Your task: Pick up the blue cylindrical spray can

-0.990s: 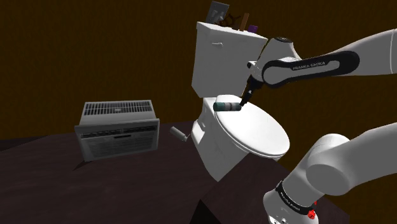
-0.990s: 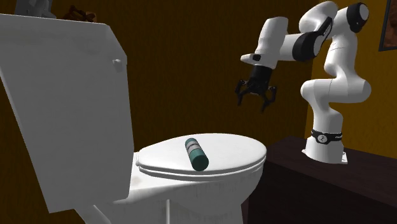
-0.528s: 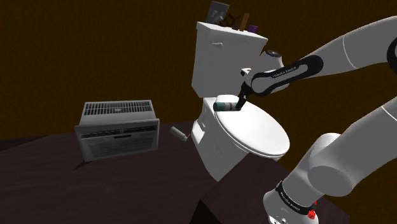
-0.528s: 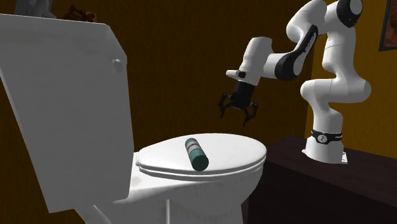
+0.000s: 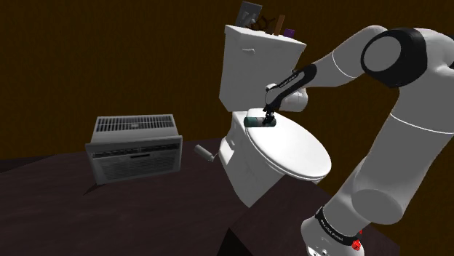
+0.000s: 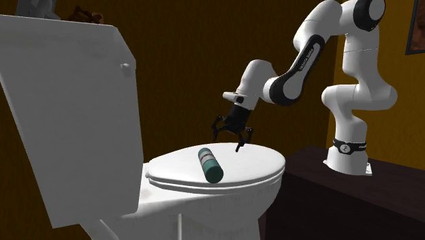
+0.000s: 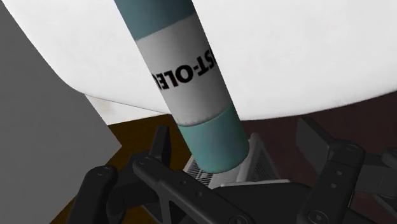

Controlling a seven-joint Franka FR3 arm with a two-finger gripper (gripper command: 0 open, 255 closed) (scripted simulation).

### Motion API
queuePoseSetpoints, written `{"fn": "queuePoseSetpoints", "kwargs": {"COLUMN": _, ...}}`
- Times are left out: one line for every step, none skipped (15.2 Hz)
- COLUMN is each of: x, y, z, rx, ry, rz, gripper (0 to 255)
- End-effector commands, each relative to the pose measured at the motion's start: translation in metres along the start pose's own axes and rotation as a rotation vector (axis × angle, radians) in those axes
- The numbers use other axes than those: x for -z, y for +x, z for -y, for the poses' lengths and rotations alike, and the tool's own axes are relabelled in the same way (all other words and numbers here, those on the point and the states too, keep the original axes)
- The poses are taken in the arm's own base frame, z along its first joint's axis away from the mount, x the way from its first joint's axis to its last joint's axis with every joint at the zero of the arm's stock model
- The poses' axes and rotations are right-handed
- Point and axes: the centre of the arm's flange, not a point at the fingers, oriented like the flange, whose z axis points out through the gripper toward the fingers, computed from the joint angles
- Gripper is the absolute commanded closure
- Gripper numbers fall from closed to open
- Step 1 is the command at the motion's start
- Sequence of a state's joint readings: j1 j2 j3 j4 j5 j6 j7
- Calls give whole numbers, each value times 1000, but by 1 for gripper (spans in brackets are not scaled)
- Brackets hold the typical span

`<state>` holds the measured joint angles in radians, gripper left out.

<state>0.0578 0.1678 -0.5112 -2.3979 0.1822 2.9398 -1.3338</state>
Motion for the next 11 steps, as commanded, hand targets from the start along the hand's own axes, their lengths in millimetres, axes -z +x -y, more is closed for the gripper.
{"fn": "queuePoseSetpoints", "kwargs": {"x": -24, "y": 3, "z": -13, "rx": 50, "ry": -18, "rz": -13, "gripper": 0}}
{"fn": "queuePoseSetpoints", "kwargs": {"x": -34, "y": 5, "z": -20, "rx": 74, "ry": -26, "rz": -19, "gripper": 0}}
{"fn": "queuePoseSetpoints", "kwargs": {"x": -45, "y": 7, "z": -26, "rx": 98, "ry": -34, "rz": -25, "gripper": 0}}
{"fn": "queuePoseSetpoints", "kwargs": {"x": -53, "y": 8, "z": -30, "rx": 115, "ry": -40, "rz": -29, "gripper": 0}}
{"fn": "queuePoseSetpoints", "kwargs": {"x": -58, "y": 7, "z": -29, "rx": 115, "ry": -40, "rz": -29, "gripper": 0}}
{"fn": "queuePoseSetpoints", "kwargs": {"x": -62, "y": 7, "z": -27, "rx": 115, "ry": -40, "rz": -29, "gripper": 0}}
{"fn": "queuePoseSetpoints", "kwargs": {"x": -67, "y": 6, "z": -25, "rx": 115, "ry": -40, "rz": -29, "gripper": 0}}
{"fn": "queuePoseSetpoints", "kwargs": {"x": -72, "y": 6, "z": -23, "rx": 115, "ry": -40, "rz": -29, "gripper": 0}}
{"fn": "queuePoseSetpoints", "kwargs": {"x": -77, "y": 5, "z": -21, "rx": 115, "ry": -40, "rz": -29, "gripper": 0}}
{"fn": "queuePoseSetpoints", "kwargs": {"x": -82, "y": 4, "z": -19, "rx": 115, "ry": -40, "rz": -29, "gripper": 0}}
{"fn": "queuePoseSetpoints", "kwargs": {"x": -87, "y": 4, "z": -17, "rx": 115, "ry": -40, "rz": -29, "gripper": 0}}
